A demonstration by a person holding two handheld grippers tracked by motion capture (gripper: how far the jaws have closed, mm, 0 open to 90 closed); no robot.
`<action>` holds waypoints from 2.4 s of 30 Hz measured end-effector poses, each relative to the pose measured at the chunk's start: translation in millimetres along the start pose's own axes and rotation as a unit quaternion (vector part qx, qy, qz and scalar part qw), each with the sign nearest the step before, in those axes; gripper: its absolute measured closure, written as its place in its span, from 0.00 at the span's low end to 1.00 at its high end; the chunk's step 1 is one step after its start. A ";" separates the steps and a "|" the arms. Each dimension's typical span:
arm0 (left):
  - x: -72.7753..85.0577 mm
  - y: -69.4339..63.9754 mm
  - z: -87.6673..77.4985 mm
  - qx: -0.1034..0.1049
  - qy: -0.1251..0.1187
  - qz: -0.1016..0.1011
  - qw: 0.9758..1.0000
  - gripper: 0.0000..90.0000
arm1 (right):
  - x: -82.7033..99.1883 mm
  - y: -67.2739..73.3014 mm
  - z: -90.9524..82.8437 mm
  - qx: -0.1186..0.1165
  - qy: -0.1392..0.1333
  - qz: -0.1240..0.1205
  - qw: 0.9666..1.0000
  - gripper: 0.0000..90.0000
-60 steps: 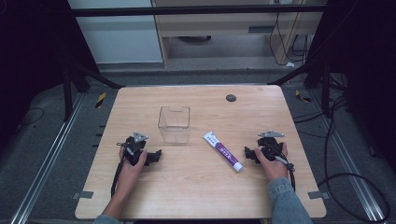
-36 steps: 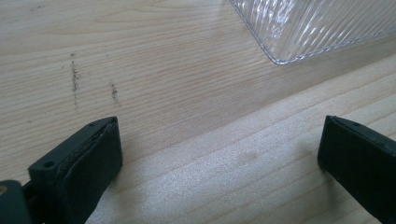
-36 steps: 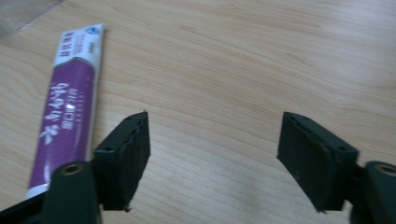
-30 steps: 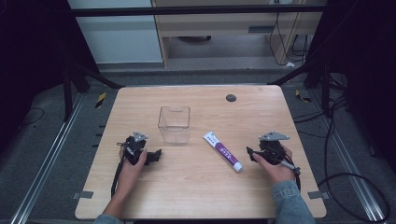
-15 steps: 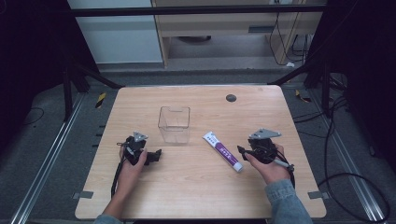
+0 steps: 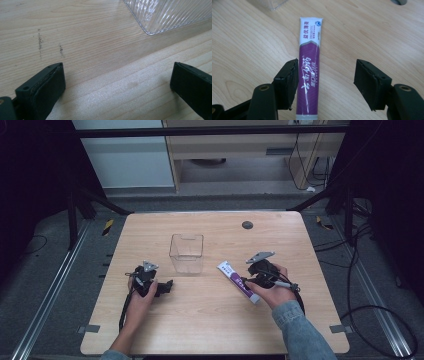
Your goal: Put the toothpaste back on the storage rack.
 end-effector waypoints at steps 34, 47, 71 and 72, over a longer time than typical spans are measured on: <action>-1.7 0.7 1.4 0.001 0.001 0.002 1.000 0.00 | -28.5 8.0 83.0 -0.043 0.097 0.024 0.994 0.45; -2.0 0.7 2.0 0.001 0.000 0.002 1.000 0.00 | -31.8 6.3 90.6 -0.044 0.107 0.033 0.993 0.48; -2.0 0.7 2.0 0.002 0.000 0.002 1.000 0.00 | -42.0 11.1 96.9 -0.046 0.116 0.036 0.992 0.52; -2.0 0.7 2.0 0.002 0.000 0.002 1.000 0.00 | -42.0 11.2 97.1 -0.046 0.117 0.037 0.991 0.53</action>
Point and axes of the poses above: each handheld gripper's, and its own axes: z roughly forward along the jaws, x roughly out of its underside, y roughly to its left, the point moved 1 cm from there along z, roughly forward along the jaws, and after that the axes turned 1 degree about -x, right-handed, at the moved point
